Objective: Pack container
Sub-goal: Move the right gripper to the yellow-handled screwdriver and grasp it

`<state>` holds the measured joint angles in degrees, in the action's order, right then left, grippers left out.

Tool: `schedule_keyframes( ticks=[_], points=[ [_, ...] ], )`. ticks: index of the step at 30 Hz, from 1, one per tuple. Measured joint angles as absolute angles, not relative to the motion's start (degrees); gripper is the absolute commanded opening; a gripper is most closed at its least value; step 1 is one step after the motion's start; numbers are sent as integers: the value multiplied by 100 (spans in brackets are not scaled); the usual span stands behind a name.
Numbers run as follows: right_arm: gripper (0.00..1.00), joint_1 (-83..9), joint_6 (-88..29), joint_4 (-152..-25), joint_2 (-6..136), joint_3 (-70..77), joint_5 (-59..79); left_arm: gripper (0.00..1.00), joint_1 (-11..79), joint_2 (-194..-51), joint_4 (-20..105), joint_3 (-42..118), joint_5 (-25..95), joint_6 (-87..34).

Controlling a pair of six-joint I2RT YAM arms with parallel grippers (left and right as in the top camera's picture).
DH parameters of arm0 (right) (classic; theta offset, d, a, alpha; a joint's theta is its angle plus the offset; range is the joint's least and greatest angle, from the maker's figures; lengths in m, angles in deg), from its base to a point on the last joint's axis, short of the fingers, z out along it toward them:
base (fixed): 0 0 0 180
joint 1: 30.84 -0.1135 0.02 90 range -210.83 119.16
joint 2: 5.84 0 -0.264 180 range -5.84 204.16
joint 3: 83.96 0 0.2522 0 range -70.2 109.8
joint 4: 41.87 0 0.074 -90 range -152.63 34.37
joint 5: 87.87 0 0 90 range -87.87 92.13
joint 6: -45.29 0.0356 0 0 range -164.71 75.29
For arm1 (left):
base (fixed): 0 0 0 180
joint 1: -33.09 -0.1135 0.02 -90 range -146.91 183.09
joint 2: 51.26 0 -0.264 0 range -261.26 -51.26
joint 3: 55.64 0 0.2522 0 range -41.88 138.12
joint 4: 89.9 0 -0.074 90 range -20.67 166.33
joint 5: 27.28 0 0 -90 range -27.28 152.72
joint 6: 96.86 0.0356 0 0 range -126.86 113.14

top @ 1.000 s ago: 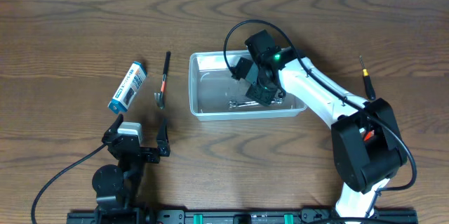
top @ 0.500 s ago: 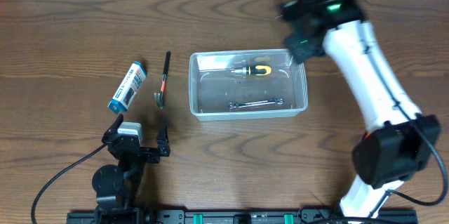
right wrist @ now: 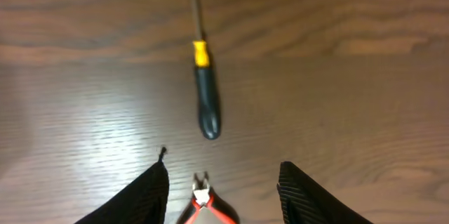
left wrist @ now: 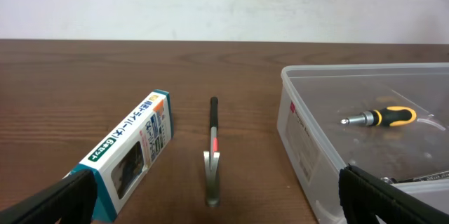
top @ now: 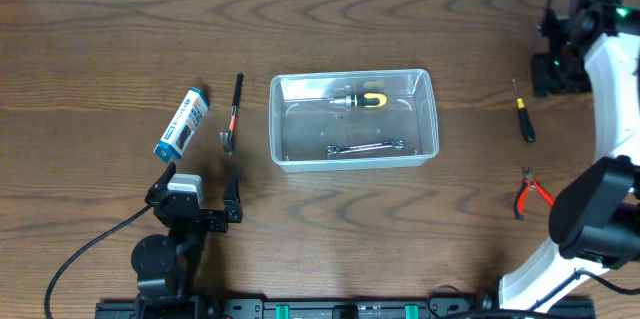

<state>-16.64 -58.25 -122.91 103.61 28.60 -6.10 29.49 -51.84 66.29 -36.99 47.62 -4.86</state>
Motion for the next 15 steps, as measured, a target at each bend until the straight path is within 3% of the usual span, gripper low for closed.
schedule_keyframes(
  ticks=[2, 4, 15],
  points=[
    [52, -1537, -5849, -12082, 10361, 2616, -545, 98, 2949, -5184, 6629, -3699, 4762, -486],
    [38, -1408, -5899, -11821, 10361, 2266, -510, 98, 2949, -5184, 6629, -3699, 4762, -486],
    [37, -1297, -6011, -10726, 10361, 979, -282, 98, 2949, -5184, 6627, -3699, 4762, -486]
  ],
)
